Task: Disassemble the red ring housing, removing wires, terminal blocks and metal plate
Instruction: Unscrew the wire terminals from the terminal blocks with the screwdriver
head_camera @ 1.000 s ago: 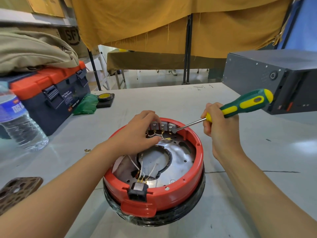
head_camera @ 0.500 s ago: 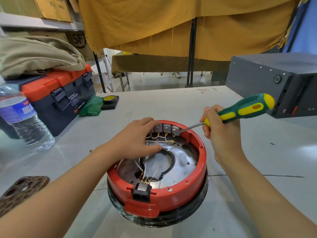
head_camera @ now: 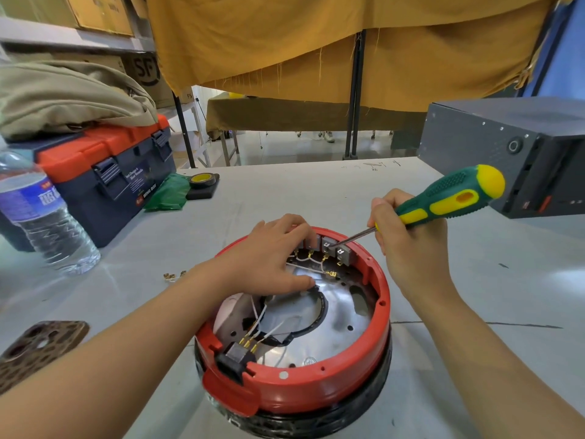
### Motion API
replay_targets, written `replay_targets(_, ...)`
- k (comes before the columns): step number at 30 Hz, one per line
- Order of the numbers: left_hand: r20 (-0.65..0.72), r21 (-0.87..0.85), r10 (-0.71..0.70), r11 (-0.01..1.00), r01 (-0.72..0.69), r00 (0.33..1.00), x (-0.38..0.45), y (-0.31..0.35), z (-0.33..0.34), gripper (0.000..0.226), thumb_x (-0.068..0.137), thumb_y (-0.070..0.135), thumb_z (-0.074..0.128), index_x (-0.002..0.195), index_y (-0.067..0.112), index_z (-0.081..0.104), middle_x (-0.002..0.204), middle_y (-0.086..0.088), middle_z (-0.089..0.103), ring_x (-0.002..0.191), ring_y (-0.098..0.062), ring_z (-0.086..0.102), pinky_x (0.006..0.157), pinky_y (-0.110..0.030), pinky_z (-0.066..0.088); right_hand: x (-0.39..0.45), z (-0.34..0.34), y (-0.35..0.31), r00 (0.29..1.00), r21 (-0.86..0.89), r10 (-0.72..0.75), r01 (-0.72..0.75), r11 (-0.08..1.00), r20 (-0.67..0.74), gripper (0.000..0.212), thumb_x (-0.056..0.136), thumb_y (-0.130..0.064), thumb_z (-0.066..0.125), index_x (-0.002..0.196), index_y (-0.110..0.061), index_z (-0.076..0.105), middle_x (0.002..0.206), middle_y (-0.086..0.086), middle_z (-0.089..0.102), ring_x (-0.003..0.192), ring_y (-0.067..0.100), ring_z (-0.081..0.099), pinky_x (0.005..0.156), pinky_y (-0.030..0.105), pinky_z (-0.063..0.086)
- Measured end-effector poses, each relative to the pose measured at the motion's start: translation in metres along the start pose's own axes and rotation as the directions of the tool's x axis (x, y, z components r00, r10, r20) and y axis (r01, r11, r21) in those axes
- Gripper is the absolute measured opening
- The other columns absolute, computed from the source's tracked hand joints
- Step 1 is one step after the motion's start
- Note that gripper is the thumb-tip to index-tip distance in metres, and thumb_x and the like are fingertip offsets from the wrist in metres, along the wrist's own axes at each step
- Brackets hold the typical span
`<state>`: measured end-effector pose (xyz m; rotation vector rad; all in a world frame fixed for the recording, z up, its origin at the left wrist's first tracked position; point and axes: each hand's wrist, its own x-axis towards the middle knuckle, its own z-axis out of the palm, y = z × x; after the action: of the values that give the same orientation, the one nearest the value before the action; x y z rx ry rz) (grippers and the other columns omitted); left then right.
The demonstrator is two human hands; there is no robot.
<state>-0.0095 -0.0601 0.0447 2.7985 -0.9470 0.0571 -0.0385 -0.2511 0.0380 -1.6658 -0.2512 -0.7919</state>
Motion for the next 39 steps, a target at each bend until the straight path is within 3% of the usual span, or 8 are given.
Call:
replay_targets(6,-0.056,-0.014,-0.010,1.000,0.009,0.998,-0.0028,-0.0015,0.0069,0.036,0.084,0.044,0.062,0.118,0.035,0.056,0.149,0.001,0.027,0.133,-0.017,0.029,0.114,-0.041,0.019,-0.0002,-0.0014,-0.0018,0.999,-0.040,-0.034,0.034,0.999,-0.002,0.031,0.081,-0.019,0.050,0.060,0.004,0.046,0.042,-0.010,0.042,0.043,0.004,0.040,0.047,0.008,0.030)
replay_targets(16,-0.045,0.008,0.018,1.000,-0.018,0.999,-0.0036,-0.0030,0.0083,0.036,0.086,0.044,0.058,0.122,0.041,0.056,0.154,0.002,0.019,0.138,-0.012,0.017,0.113,-0.030,0.011,0.0004,-0.0021,0.0000,0.999,-0.044,-0.040,0.040,0.998,0.006,0.035,0.082,-0.020,0.051,0.062,0.007,0.046,0.044,-0.006,0.041,0.042,0.006,0.038,0.047,0.010,0.029)
replay_targets(23,-0.036,0.014,0.021,1.000,-0.020,0.999,-0.0029,-0.0033,0.0080,0.037,0.087,0.045,0.058,0.123,0.041,0.056,0.154,0.001,0.018,0.139,-0.013,0.016,0.113,-0.030,0.011,0.0000,-0.0010,0.0030,1.000,-0.009,-0.011,0.011,1.000,-0.007,0.035,0.085,-0.027,0.051,0.054,-0.013,0.046,0.040,-0.013,0.045,0.042,0.007,0.044,0.049,0.013,0.032)
replay_targets(26,-0.035,0.015,0.020,1.000,-0.020,0.999,-0.0033,-0.0038,0.0084,0.037,0.087,0.046,0.057,0.123,0.041,0.056,0.154,0.002,0.018,0.139,-0.013,0.016,0.113,-0.030,0.010,-0.0010,0.0005,0.0040,1.000,-0.034,-0.020,0.020,0.999,-0.005,0.037,0.086,-0.030,0.051,0.054,-0.012,0.047,0.041,-0.009,0.044,0.042,0.008,0.044,0.050,0.017,0.035)
replay_targets(34,-0.038,0.026,0.017,1.000,-0.016,0.999,-0.0030,-0.0037,0.0091,0.037,0.086,0.047,0.058,0.123,0.040,0.056,0.154,0.000,0.019,0.140,-0.016,0.017,0.113,-0.031,0.011,-0.0054,0.0043,0.0016,0.987,-0.108,-0.160,0.159,0.981,0.000,0.034,0.087,-0.024,0.053,0.054,-0.020,0.045,0.048,-0.002,0.051,0.051,0.008,0.051,0.054,0.010,0.036)
replay_targets(39,-0.040,0.032,0.013,0.999,-0.012,0.999,-0.0033,-0.0033,0.0094,0.037,0.086,0.047,0.058,0.122,0.040,0.056,0.154,0.000,0.019,0.140,-0.017,0.018,0.114,-0.033,0.012,-0.0093,0.0078,0.0003,0.961,-0.159,-0.251,0.268,0.950,0.114,0.032,0.087,-0.018,0.053,0.057,-0.020,0.042,0.048,-0.012,0.039,0.050,-0.001,0.045,0.053,0.005,0.030)
